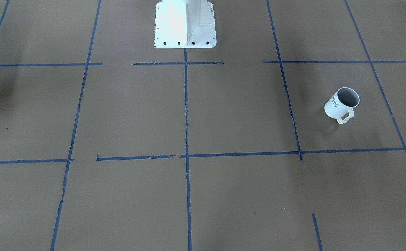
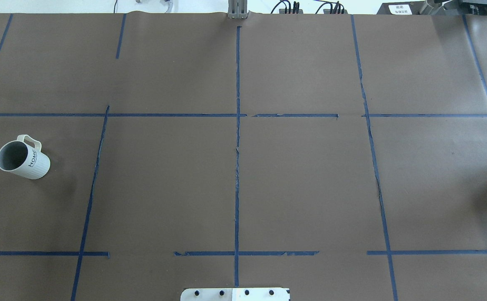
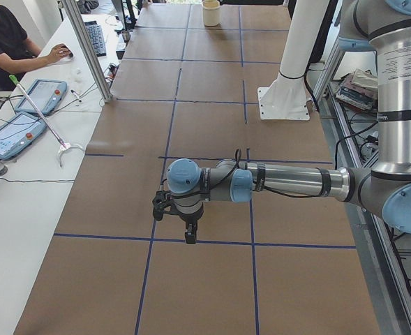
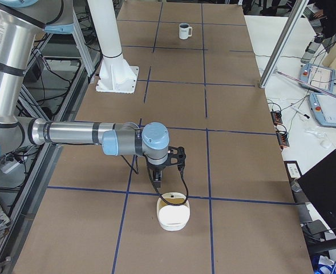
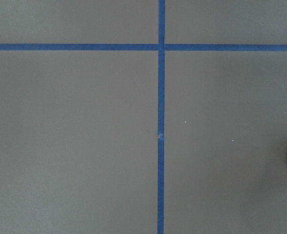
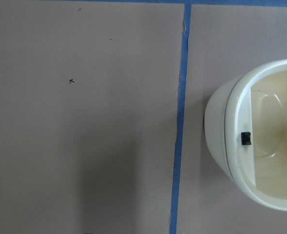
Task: Left arm hands cup to right arm to dump lemon
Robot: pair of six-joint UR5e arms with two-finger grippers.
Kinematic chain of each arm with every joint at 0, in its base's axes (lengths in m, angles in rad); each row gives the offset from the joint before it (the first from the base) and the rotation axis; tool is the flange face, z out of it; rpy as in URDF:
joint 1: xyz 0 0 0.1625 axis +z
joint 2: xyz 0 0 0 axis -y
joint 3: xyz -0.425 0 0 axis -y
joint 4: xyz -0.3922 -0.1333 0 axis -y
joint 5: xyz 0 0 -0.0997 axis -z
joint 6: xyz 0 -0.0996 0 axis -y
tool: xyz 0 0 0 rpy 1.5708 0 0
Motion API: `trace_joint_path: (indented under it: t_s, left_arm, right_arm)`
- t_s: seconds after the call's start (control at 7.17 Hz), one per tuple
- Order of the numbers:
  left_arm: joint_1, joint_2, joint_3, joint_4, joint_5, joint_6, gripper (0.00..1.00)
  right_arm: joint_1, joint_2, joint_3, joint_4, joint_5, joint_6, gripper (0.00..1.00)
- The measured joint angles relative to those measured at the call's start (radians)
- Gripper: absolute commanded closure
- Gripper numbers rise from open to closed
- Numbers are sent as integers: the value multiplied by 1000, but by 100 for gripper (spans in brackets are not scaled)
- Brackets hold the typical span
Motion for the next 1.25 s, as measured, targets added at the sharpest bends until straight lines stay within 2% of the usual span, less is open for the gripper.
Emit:
trace_joint_path:
  t_s: [1.25]
  left_arm:
    - [10,25,-23,-32,-10,-1,0]
  right_arm:
    - [-4,-21,-4,26,18,1,0]
